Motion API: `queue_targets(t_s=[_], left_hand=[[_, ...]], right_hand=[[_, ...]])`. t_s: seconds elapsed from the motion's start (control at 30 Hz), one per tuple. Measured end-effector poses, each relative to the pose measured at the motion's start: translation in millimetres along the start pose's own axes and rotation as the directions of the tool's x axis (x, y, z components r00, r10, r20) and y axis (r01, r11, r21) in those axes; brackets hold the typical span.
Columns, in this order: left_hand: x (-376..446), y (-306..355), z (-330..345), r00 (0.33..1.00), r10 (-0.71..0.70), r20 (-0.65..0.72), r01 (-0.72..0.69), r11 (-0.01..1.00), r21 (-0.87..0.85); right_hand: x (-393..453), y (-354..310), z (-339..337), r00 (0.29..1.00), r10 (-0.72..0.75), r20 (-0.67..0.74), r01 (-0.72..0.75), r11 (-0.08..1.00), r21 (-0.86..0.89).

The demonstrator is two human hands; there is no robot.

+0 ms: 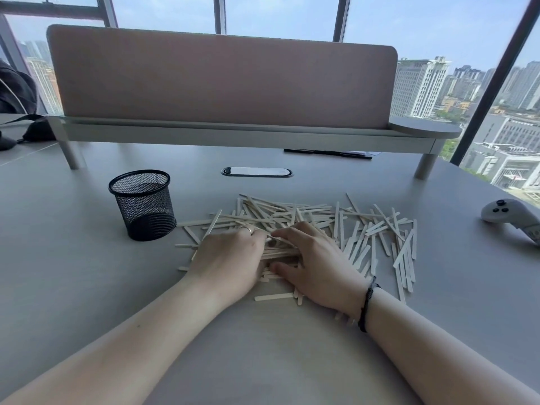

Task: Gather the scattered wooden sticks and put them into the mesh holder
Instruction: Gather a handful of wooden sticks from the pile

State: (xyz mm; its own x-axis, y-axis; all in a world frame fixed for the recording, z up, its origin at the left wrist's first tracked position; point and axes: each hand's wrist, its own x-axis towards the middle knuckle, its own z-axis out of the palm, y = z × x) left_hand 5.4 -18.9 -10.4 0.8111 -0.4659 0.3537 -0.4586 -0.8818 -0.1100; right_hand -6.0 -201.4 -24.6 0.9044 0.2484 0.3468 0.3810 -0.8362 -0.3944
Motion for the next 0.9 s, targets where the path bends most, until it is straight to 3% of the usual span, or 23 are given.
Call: queue_targets(t_s=[0.2, 0.43, 0.53, 0.67, 0.73, 0.8, 0.83, 0.9], left_hand=[[0, 3, -6, 0.995, -0.05, 0.082, 0.044, 0.996, 0.077], [0, -29, -5, 0.992, -0.089, -0.094, 0.079, 0.991, -0.107], [-4, -41, -4, 0.965, -0.139, -0.22, 0.063, 0.945, -0.322], [-3, -44, -8, 0.875, -0.356, -0.327, 0.018, 0.7, -0.714], [2, -47, -8, 0.848, -0.464, -0.258, -0.006, 0.477, -0.879], [5, -47, -8, 0.828, -0.548, -0.123, -0.049, 0.147, -0.988], [5, -47, -8, 0.818, -0.571, -0.072, -0.057, 0.045, -0.997], [5, -45, -5, 0.815, -0.578, -0.029, -0.059, -0.033, -0.998]], right_hand=[[-2, 4, -3, 1.0, 0.01, -0.009, -0.01, 0.999, 0.033], [-4, 20, -14, 0.994, 0.102, -0.049, -0.099, 0.993, 0.065], [-3, 21, -15, 0.992, 0.123, -0.039, -0.12, 0.991, 0.063], [-5, 19, -14, 0.991, 0.13, -0.036, -0.128, 0.99, 0.05], [-5, 17, -15, 0.987, 0.149, -0.053, -0.149, 0.989, 0.015], [-4, 14, -16, 0.978, 0.193, -0.078, -0.196, 0.98, -0.026], [-4, 13, -16, 0.972, 0.221, -0.081, -0.225, 0.973, -0.046], [-4, 9, -14, 0.961, 0.272, -0.051, -0.276, 0.957, -0.095]])
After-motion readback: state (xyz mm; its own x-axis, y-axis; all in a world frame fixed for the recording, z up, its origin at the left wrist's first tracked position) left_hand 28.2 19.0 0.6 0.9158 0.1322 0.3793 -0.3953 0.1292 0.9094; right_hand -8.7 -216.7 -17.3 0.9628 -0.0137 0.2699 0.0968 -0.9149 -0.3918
